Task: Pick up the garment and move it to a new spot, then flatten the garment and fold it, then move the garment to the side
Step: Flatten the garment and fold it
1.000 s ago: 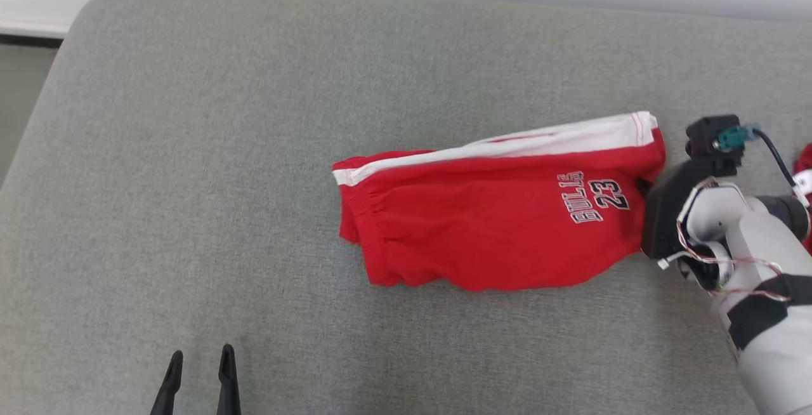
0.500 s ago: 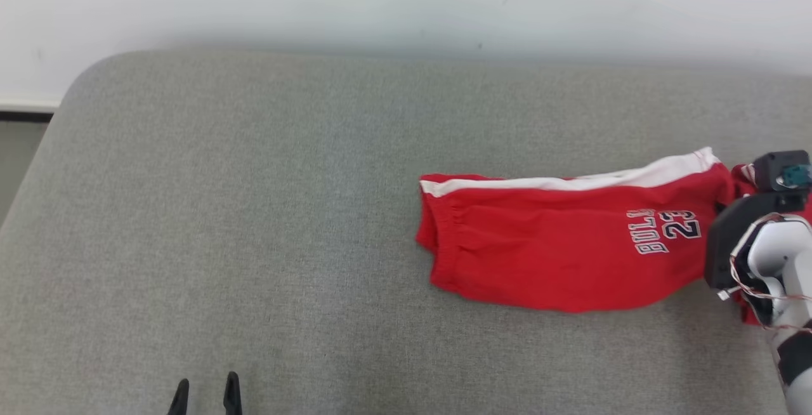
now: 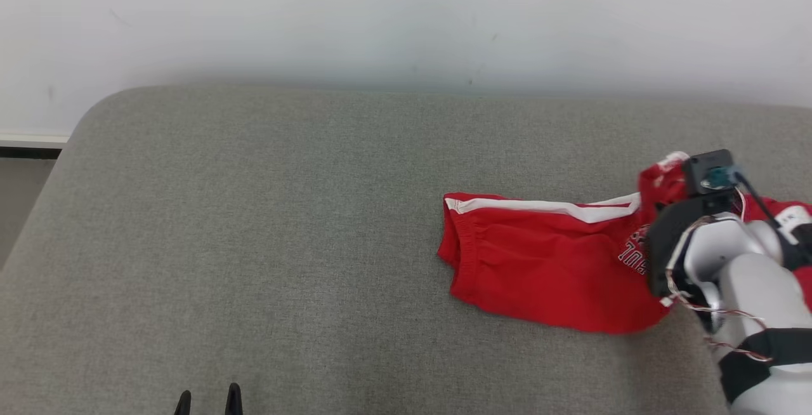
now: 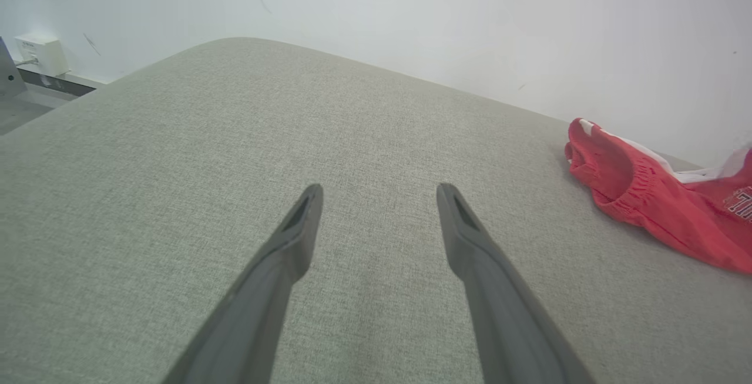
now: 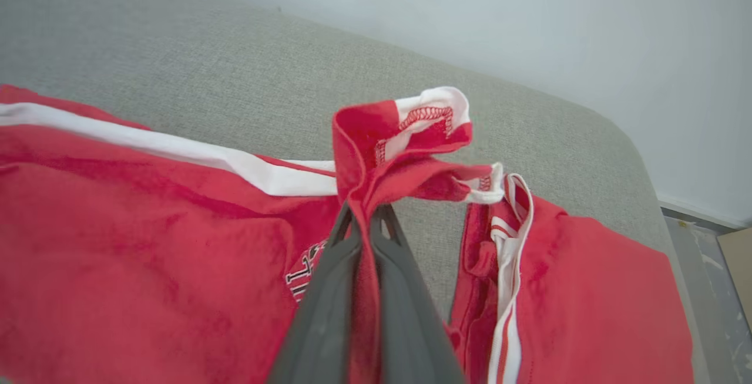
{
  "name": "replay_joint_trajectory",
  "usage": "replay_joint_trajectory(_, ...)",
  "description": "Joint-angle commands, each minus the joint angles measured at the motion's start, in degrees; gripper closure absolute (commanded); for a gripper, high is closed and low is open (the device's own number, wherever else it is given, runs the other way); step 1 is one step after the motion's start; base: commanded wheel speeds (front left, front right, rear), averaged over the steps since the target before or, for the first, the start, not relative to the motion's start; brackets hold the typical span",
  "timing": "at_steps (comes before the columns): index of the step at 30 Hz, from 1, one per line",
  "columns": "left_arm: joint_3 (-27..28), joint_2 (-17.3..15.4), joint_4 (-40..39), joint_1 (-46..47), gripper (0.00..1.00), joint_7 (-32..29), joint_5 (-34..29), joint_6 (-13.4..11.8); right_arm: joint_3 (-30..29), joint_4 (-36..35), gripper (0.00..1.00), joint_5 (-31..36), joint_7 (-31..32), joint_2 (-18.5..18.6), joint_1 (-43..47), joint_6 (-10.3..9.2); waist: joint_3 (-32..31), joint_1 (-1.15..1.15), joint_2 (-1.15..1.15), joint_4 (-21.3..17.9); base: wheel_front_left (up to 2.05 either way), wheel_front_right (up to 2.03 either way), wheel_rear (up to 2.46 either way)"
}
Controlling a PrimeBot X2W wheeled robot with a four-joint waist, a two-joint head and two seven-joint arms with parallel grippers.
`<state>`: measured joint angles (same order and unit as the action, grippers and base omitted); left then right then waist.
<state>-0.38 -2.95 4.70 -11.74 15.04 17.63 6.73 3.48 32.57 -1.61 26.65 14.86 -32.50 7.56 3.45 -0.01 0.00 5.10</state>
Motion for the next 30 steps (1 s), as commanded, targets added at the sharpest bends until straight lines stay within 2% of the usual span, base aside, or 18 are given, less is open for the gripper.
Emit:
replay_joint_trajectory(1, -0.17, 0.09, -0.15, -0.62, 0.00, 0.16, -0.10, -0.09, 0.98, -0.52, 1.00, -0.69, 0.39, -0.64, 0.18, -0.18, -0.12, 0.01, 0.00, 0.24, 0.00, 0.00, 0.00)
replay_joint_trajectory(8, -1.24, 0.08, -0.21, 0.22, 0.00, 0.16, 0.41, -0.36, 8.76, -1.19, 1.00, -3.87, 2.38, -4.90, -2.60, -0.18, 0.07, 0.01, 0.00, 2.33, 0.00, 0.00, 0.00)
replay_joint_trajectory(14, -2.08, 0.08, 0.04, 0.62, 0.00, 0.17, 0.95, -1.01, 13.03, 1.71, 1.00, -6.26, 2.43, -7.28, -4.42, -0.18, 0.55, 0.01, 0.00, 5.25, 0.00, 0.00, 0.00)
replay_joint_trajectory(20, -2.60, 0.08, 0.17, 0.85, 0.00, 0.17, 1.49, -1.29, 15.12, 5.08, 1.00, -7.78, 1.47, -8.25, -5.51, -0.18, 1.13, 0.01, 0.00, 7.45, 0.00, 0.00, 0.00)
replay_joint_trajectory(28, -2.99, 0.08, -0.04, 0.39, 0.00, 0.17, 1.46, -1.72, 15.88, 8.76, 1.00, -9.57, -0.36, -9.33, -6.54, -0.18, 1.05, 0.01, 0.00, 8.41, 0.00, 0.00, 0.00)
replay_joint_trajectory(29, -3.00, 0.08, -0.10, 0.29, 0.00, 0.17, 1.49, -1.74, 15.95, 9.10, 0.98, -9.78, -0.75, -9.43, -6.71, -0.18, 1.00, 0.01, 0.00, 8.41, 0.00, 0.00, 0.00)
replay_joint_trajectory(30, -2.97, 0.08, -0.14, 0.18, 0.00, 0.17, 1.57, -1.85, 16.12, 9.39, 0.71, -9.97, -1.17, -9.46, -6.90, -0.18, 0.94, 0.01, 0.00, 8.39, 0.00, 0.00, 0.00)
